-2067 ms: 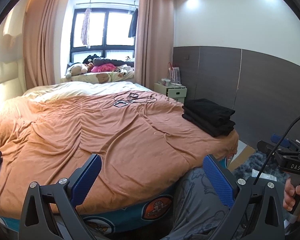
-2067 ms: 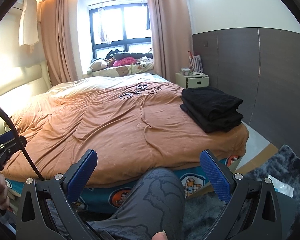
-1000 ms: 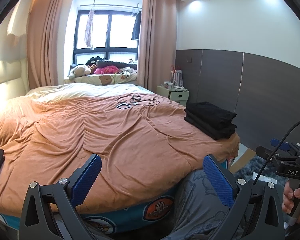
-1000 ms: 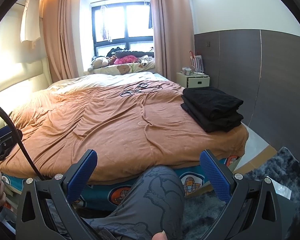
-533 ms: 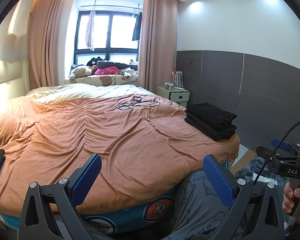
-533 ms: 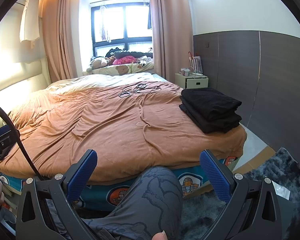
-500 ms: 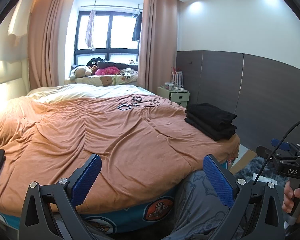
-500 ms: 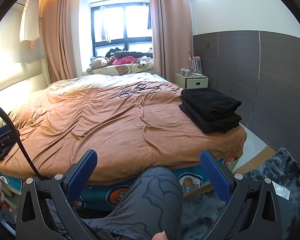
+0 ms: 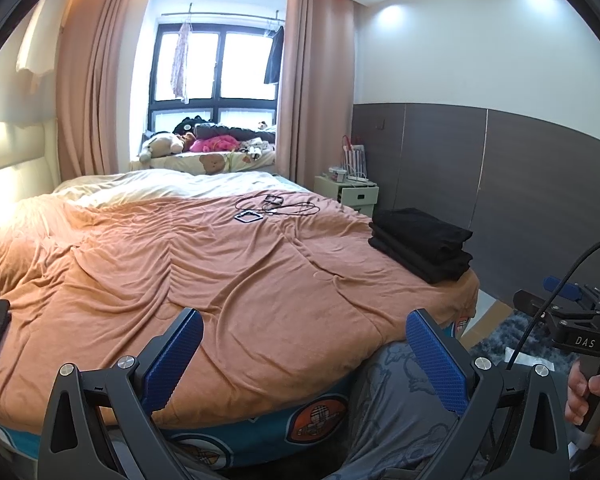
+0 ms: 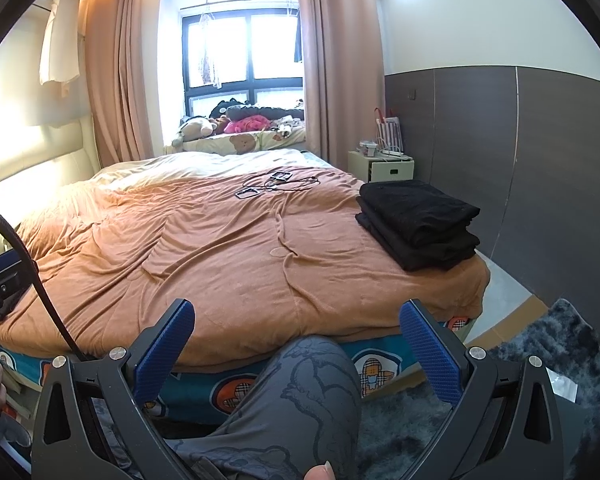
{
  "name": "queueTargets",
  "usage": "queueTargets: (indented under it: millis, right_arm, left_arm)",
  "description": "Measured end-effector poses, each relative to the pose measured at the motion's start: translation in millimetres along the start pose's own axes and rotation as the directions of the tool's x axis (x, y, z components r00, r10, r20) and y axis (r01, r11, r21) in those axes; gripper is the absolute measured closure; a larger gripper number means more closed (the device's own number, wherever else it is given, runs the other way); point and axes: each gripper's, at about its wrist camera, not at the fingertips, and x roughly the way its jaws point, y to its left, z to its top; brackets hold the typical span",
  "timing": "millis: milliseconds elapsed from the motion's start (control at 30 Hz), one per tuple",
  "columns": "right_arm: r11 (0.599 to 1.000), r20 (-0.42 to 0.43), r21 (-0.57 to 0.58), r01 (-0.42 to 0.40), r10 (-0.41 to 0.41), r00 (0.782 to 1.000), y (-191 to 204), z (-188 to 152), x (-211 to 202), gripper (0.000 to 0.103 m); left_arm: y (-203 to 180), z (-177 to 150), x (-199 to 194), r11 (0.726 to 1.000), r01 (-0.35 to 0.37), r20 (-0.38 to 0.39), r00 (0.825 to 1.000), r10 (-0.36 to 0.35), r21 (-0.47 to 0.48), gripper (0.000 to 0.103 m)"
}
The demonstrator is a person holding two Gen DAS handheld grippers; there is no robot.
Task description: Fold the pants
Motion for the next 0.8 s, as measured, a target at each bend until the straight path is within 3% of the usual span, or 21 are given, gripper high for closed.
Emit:
queueTargets:
  millis: [800]
  right_arm:
    - [1.000,-0.007,-0.001,-0.005,0.005,1.000,-8.8,1.6,3.3,0.000]
  left_arm:
    - [2.7,-0.5,-3.4,1.000,0.012,0.005,1.000,-0.012,-0.006,0.001]
